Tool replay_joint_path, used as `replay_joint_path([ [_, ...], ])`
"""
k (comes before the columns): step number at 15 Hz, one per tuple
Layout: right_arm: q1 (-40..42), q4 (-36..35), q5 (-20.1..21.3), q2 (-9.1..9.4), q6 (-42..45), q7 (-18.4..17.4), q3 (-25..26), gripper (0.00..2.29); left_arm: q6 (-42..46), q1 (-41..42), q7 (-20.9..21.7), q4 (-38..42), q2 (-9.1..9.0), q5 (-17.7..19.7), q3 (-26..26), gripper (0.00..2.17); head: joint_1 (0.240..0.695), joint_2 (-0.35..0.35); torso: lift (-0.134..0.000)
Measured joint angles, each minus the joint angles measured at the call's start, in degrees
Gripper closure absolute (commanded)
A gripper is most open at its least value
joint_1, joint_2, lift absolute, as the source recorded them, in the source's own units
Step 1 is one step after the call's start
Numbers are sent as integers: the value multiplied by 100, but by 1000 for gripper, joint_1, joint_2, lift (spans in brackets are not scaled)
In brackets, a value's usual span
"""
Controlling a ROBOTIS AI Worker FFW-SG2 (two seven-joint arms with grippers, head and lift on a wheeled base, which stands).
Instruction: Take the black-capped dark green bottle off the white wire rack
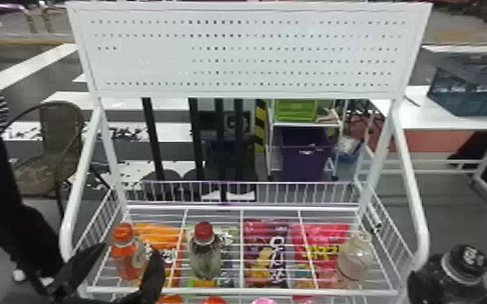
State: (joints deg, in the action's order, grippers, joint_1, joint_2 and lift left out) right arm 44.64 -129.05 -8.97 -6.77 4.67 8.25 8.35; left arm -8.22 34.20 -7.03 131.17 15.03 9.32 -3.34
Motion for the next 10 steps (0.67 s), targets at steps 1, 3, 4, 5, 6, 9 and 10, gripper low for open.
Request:
replay_joint_path([
  [1, -3, -15, 0, 0, -29, 0, 0, 1676, 0, 1, 0, -2, 0, 0, 8, 144, 499, 0, 0],
  [3, -8, -28, 0, 0, -54, 1, 0, 1676, 0, 1, 0, 0, 0, 0, 17, 144, 499, 0, 0],
  [4, -8, -36, 0, 0, -57, 7, 0, 1673, 0, 3, 0, 12, 0, 1, 23, 144, 499, 0, 0],
  [5, -8, -42, 0, 0, -58, 9, 0, 1673, -3, 6, 0, 18, 1, 3, 29, 144, 499, 0, 0],
  [6, -5, -47, 0, 0, -58, 10, 0, 1673, -11, 7, 0, 21, 1, 6, 33, 144, 499, 0, 0],
  [9, -3, -58, 0, 0, -59, 9, -7, 1673, -20, 8, 1, 21, 1, 9, 35, 144, 499, 0, 0],
  [10, -9, -57, 0, 0, -59, 9, -17, 1673, -21, 8, 7, 29, 0, 9, 36, 144, 499, 0, 0],
])
